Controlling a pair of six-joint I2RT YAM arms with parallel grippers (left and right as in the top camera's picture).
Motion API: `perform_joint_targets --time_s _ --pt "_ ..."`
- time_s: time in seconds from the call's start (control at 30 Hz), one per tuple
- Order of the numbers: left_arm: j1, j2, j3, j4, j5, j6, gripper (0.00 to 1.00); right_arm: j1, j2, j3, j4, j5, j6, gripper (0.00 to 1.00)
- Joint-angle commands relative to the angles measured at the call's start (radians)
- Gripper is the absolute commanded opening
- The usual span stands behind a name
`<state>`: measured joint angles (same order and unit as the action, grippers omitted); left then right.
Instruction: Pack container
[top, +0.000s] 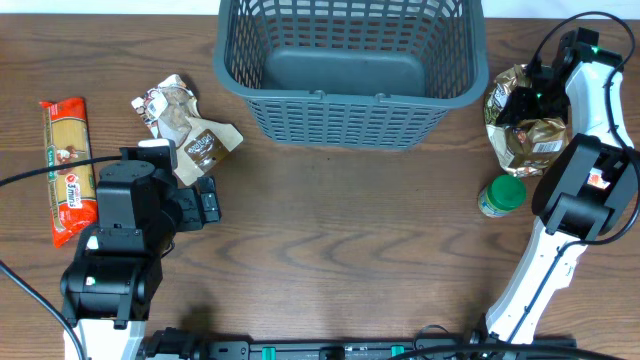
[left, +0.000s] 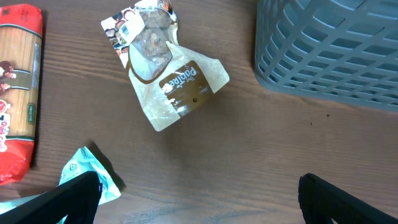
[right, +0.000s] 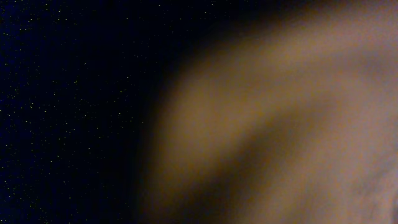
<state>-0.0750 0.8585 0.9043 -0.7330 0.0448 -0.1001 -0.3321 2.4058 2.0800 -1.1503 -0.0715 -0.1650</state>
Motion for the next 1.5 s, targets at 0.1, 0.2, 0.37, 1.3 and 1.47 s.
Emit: perform_joint_targets --time_s 0.1,0.2,0.37,1.3,1.47 --pt "-0.004 0.003 0.021 0.001 -0.012 0.013 0.98 0.013 0.091 -0.063 -0.02 0.037 0.014 0.01" --pt "-0.004 0.003 0.021 0.001 -0.012 0.014 0.99 0.013 0.089 -0.05 -0.037 0.037 0.014 0.01" --pt "-0.004 0.003 0.021 0.001 -0.012 0.014 0.98 0.013 0.054 0.002 -0.066 0.037 0.034 0.01" --pt "-0.004 0.003 0.021 0.0 -0.012 0.032 0.98 0.013 -0.438 0.096 -0.022 0.124 0.108 0.01" --pt "-0.004 0.003 0.021 0.0 -0.012 0.044 0.98 0.013 -0.437 0.096 -0.025 0.124 0.108 0.01"
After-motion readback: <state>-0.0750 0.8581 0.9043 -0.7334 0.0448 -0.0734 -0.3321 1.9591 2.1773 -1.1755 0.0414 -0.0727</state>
